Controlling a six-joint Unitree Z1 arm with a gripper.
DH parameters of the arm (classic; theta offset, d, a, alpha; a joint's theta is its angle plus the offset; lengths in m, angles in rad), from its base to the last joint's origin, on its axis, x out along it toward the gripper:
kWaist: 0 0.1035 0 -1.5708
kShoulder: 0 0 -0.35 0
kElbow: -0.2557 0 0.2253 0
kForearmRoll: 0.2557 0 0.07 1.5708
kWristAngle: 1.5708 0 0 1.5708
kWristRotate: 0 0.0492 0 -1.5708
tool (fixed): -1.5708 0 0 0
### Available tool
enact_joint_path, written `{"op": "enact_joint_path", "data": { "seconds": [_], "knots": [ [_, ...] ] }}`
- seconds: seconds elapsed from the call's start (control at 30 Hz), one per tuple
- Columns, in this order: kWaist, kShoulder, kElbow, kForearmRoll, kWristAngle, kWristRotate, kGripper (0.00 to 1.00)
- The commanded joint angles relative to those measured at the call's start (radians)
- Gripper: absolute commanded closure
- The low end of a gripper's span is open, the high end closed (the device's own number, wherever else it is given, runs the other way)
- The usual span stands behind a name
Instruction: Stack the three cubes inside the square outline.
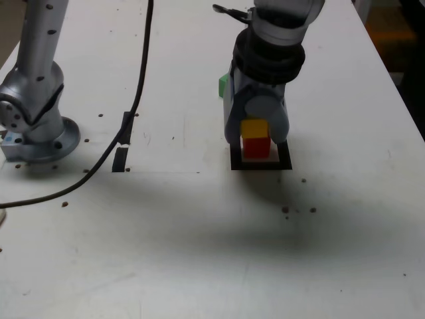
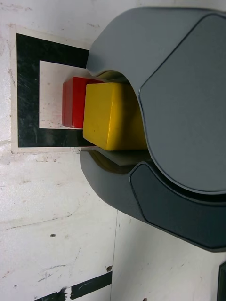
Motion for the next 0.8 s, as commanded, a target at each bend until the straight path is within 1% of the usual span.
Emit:
{"op": "enact_joint_path", "data": {
  "seconds": [0.0, 0.13, 0.3, 0.43, 0.53, 0.57, 0.63, 0.73, 0.77],
  "knots": [
    [0.0, 0.001, -0.006, -0.002, 0.002, 0.002, 0.91],
    [0.001, 0.003, -0.007, -0.009, 0.003, 0.005, 0.83],
    [0.001, 0.005, -0.006, -0.021, 0.002, 0.008, 0.77],
    [0.001, 0.007, -0.005, -0.021, 0.0, 0.009, 0.72],
    [0.002, 0.008, -0.007, -0.016, 0.0, 0.01, 0.66],
    [0.002, 0.009, -0.008, -0.013, 0.0, 0.01, 0.63],
    [0.002, 0.011, -0.011, -0.007, 0.0, 0.011, 0.53],
    [0.002, 0.013, -0.014, -0.003, -0.001, 0.014, 0.35],
    [0.002, 0.014, -0.014, -0.002, -0.001, 0.016, 0.28]
  ]
}}
